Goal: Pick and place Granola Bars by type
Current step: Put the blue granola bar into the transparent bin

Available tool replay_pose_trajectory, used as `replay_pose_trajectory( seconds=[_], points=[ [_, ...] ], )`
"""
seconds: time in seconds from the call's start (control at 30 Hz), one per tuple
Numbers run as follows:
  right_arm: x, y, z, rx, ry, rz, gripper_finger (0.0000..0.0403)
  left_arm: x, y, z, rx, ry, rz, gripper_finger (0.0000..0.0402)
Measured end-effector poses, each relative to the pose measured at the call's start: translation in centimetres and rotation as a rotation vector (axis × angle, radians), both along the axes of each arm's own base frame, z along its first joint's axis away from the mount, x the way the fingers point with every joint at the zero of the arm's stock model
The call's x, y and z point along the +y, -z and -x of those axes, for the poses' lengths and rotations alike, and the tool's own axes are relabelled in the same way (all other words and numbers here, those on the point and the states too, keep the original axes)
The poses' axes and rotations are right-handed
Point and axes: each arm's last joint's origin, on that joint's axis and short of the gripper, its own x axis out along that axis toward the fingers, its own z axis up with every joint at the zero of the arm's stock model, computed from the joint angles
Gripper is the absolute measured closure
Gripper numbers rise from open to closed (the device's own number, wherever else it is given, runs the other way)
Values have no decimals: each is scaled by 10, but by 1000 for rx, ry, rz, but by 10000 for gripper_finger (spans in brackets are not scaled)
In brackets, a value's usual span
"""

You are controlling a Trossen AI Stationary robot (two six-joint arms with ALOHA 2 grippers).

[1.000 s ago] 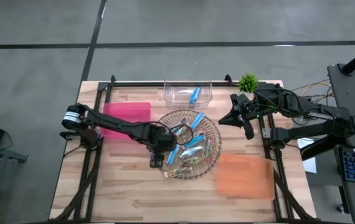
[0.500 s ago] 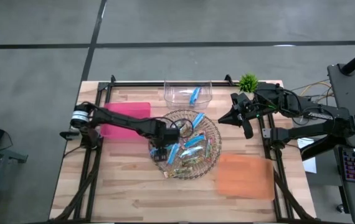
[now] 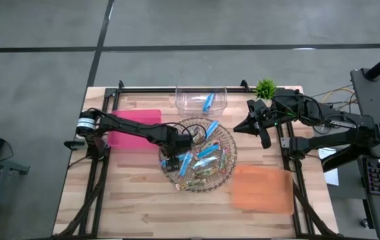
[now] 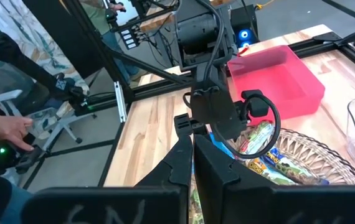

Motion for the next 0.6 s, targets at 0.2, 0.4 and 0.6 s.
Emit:
replay_pose_trajectory(
  seconds=[0.2, 0.4, 0.6],
  points=[
    [0, 0, 0, -1, 0, 3, 394, 0, 7, 1, -7, -19, 7, 179],
    [0, 0, 0, -1, 6, 10, 394, 0, 16, 7, 23, -65, 18, 179],
    [-1, 0, 0, -2, 23, 23, 394, 0, 16, 7, 23, -63, 19, 179]
  ],
)
